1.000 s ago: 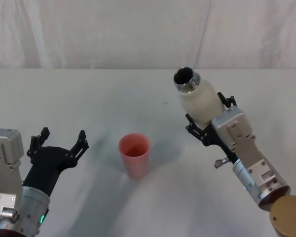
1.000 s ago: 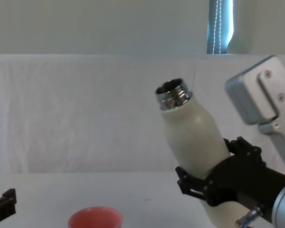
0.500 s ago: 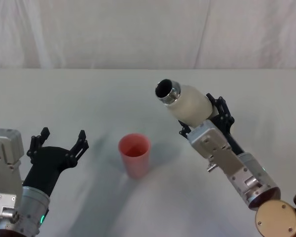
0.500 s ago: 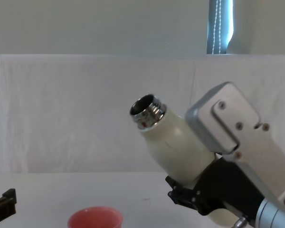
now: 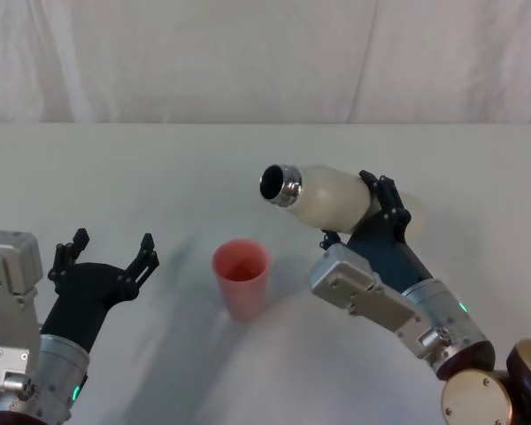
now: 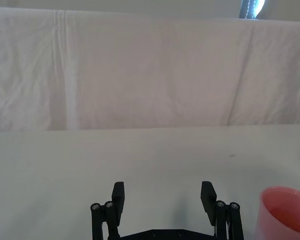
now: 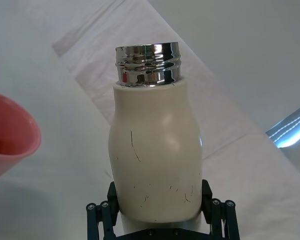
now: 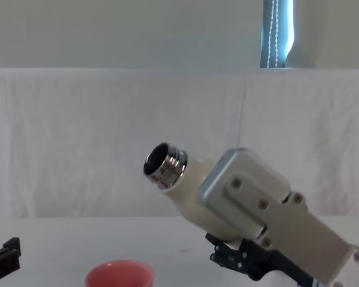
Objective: Grasp the thermos with one hand and pour water into the cup lid.
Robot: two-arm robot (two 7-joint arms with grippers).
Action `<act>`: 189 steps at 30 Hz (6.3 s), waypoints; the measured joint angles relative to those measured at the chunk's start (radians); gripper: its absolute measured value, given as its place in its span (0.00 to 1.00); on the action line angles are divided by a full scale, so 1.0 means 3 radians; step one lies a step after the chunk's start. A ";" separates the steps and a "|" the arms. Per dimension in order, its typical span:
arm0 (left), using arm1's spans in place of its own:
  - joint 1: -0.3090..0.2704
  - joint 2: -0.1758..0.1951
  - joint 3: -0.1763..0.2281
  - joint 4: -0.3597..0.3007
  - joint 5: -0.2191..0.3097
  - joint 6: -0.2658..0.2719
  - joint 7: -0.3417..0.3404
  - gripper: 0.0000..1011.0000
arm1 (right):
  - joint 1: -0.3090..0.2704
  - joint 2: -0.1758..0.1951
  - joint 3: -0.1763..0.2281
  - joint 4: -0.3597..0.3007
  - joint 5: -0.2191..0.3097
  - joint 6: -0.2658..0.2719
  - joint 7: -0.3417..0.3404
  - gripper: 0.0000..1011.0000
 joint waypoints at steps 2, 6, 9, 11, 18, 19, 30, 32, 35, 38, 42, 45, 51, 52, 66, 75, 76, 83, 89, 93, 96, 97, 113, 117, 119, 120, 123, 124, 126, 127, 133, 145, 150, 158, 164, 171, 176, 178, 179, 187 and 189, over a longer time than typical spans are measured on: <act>0.0000 0.0000 0.0000 0.0000 0.0000 0.0000 0.0000 0.99 | 0.0013 0.0017 -0.0032 0.0018 -0.0105 0.0018 -0.0046 0.96; 0.0000 0.0000 0.0000 0.0000 0.0000 0.0000 0.0000 0.99 | 0.0028 0.0033 -0.0069 0.0041 -0.0219 0.0038 -0.0102 0.96; 0.0000 0.0000 0.0000 0.0000 0.0000 0.0000 0.0000 0.99 | 0.0043 0.0047 -0.0102 0.0069 -0.0334 0.0057 -0.0166 0.96; 0.0000 0.0000 0.0000 0.0000 0.0000 0.0000 0.0000 0.99 | 0.0058 0.0057 -0.0129 0.0092 -0.0413 0.0071 -0.0210 0.96; 0.0000 0.0000 0.0000 0.0000 0.0000 0.0000 0.0000 0.99 | 0.0097 0.0082 -0.0194 0.0152 -0.0608 0.0113 -0.0321 0.96; 0.0000 0.0000 0.0000 0.0000 0.0000 0.0000 0.0000 0.99 | 0.0102 0.0086 -0.0204 0.0161 -0.0629 0.0118 -0.0333 0.96; 0.0000 0.0000 0.0000 0.0000 0.0000 0.0000 0.0000 0.99 | 0.0181 0.0147 -0.0325 0.0250 -0.0902 0.0176 -0.0451 0.96; 0.0000 0.0000 0.0000 0.0000 0.0000 0.0000 0.0000 0.99 | 0.0192 0.0155 -0.0341 0.0259 -0.0924 0.0182 -0.0454 0.96; 0.0000 0.0000 0.0000 0.0000 0.0000 0.0000 0.0000 0.99 | 0.0221 0.0179 -0.0372 0.0275 -0.0974 0.0192 -0.0452 0.96; 0.0000 0.0000 0.0000 0.0000 0.0000 0.0000 0.0000 0.99 | 0.0244 0.0202 -0.0390 0.0277 -0.0996 0.0197 -0.0438 0.96; 0.0000 0.0000 0.0000 0.0000 0.0000 0.0000 0.0000 0.99 | 0.0271 0.0225 -0.0403 0.0283 -0.1014 0.0204 -0.0421 0.96; 0.0000 0.0000 0.0000 0.0000 0.0000 0.0000 0.0000 0.99 | 0.0304 0.0249 -0.0420 0.0292 -0.1038 0.0211 -0.0404 0.96; 0.0000 0.0000 0.0000 0.0000 0.0000 0.0000 0.0000 0.99 | 0.0343 0.0292 -0.0450 0.0295 -0.1078 0.0226 -0.0369 0.96; 0.0000 0.0000 0.0000 0.0000 0.0000 0.0000 0.0000 0.99 | 0.0349 0.0296 -0.0453 0.0295 -0.1082 0.0229 -0.0364 0.96; 0.0000 0.0000 0.0000 0.0000 0.0000 0.0000 0.0000 0.99 | 0.0423 0.0381 -0.0493 0.0277 -0.1146 0.0273 -0.0285 0.96; 0.0000 0.0000 0.0000 0.0000 0.0000 0.0000 0.0000 0.99 | 0.0440 0.0416 -0.0522 0.0256 -0.1182 0.0289 -0.0266 0.96; 0.0000 0.0000 0.0000 0.0000 0.0000 0.0000 0.0000 0.99 | 0.0445 0.0419 -0.0530 0.0254 -0.1191 0.0292 -0.0264 0.96; 0.0000 0.0000 0.0000 0.0000 0.0000 0.0000 0.0000 0.99 | 0.0462 0.0432 -0.0556 0.0242 -0.1230 0.0312 -0.0257 0.96; 0.0000 0.0000 0.0000 0.0000 0.0000 0.0000 0.0000 0.99 | 0.0478 0.0451 -0.0579 0.0227 -0.1261 0.0329 -0.0237 0.96; 0.0000 0.0000 0.0000 0.0000 0.0000 0.0000 0.0000 0.99 | 0.0482 0.0467 -0.0592 0.0207 -0.1276 0.0342 -0.0217 0.96; 0.0000 0.0000 0.0000 0.0000 0.0000 0.0000 0.0000 0.99 | 0.0483 0.0474 -0.0597 0.0198 -0.1283 0.0349 -0.0213 0.96; 0.0000 0.0000 0.0000 0.0000 0.0000 0.0000 0.0000 0.99 | 0.0483 0.0474 -0.0597 0.0198 -0.1283 0.0349 -0.0213 0.96; 0.0000 0.0000 0.0000 0.0000 0.0000 0.0000 0.0000 0.99 | 0.0500 0.0507 -0.0606 0.0172 -0.1308 0.0370 -0.0187 0.96; 0.0000 0.0000 0.0000 0.0000 0.0000 0.0000 0.0000 0.99 | 0.0500 0.0516 -0.0605 0.0164 -0.1310 0.0373 -0.0182 0.96; 0.0000 0.0000 0.0000 0.0000 0.0000 0.0000 0.0000 0.99 | 0.0503 0.0519 -0.0604 0.0163 -0.1311 0.0374 -0.0180 0.96; 0.0000 0.0000 0.0000 0.0000 0.0000 0.0000 0.0000 0.99 | 0.0504 0.0521 -0.0603 0.0164 -0.1311 0.0374 -0.0180 0.96; 0.0000 0.0000 0.0000 0.0000 0.0000 0.0000 0.0000 0.99 | 0.0506 0.0526 -0.0601 0.0164 -0.1313 0.0374 -0.0179 0.96; 0.0000 0.0000 0.0000 0.0000 0.0000 0.0000 0.0000 0.99 | 0.0506 0.0527 -0.0601 0.0164 -0.1314 0.0374 -0.0179 0.96; 0.0000 0.0000 0.0000 0.0000 0.0000 0.0000 0.0000 0.99 | 0.0507 0.0529 -0.0601 0.0163 -0.1318 0.0375 -0.0179 0.96; 0.0000 0.0000 0.0000 0.0000 0.0000 0.0000 0.0000 0.99 | 0.0507 0.0530 -0.0601 0.0163 -0.1319 0.0375 -0.0179 0.96; 0.0000 0.0000 0.0000 0.0000 0.0000 0.0000 0.0000 0.99 | 0.0518 0.0536 -0.0604 0.0167 -0.1335 0.0378 -0.0178 0.96; 0.0000 0.0000 0.0000 0.0000 0.0000 0.0000 0.0000 0.99 | 0.0524 0.0547 -0.0612 0.0171 -0.1345 0.0385 -0.0170 0.96; 0.0000 0.0000 0.0000 0.0000 0.0000 0.0000 0.0000 0.99 | 0.0527 0.0544 -0.0617 0.0176 -0.1348 0.0389 -0.0170 0.96; 0.0000 0.0000 0.0000 0.0000 0.0000 0.0000 0.0000 0.99 | 0.0530 0.0534 -0.0622 0.0182 -0.1353 0.0398 -0.0170 0.96; 0.0000 0.0000 0.0000 0.0000 0.0000 0.0000 0.0000 0.99 | 0.0527 0.0529 -0.0622 0.0189 -0.1351 0.0399 -0.0174 0.96; 0.0000 0.0000 0.0000 0.0000 0.0000 0.0000 0.0000 0.99 | 0.0496 0.0502 -0.0575 0.0182 -0.1271 0.0398 -0.0179 0.96; 0.0000 0.0000 0.0000 0.0000 0.0000 0.0000 0.0000 0.99 | 0.0462 0.0479 -0.0517 0.0167 -0.1165 0.0373 -0.0182 0.96; 0.0000 0.0000 0.0000 0.0000 0.0000 0.0000 0.0000 0.99 | 0.0448 0.0471 -0.0495 0.0157 -0.1119 0.0363 -0.0174 0.96; 0.0000 0.0000 0.0000 0.0000 0.0000 0.0000 0.0000 0.99 | 0.0441 0.0466 -0.0484 0.0152 -0.1099 0.0358 -0.0169 0.96; 0.0000 0.0000 0.0000 0.0000 0.0000 0.0000 0.0000 0.99 | 0.0356 0.0398 -0.0340 0.0111 -0.0822 0.0290 -0.0108 0.96; 0.0000 0.0000 0.0000 0.0000 0.0000 0.0000 0.0000 0.99 | 0.0338 0.0382 -0.0303 0.0100 -0.0758 0.0270 -0.0091 0.96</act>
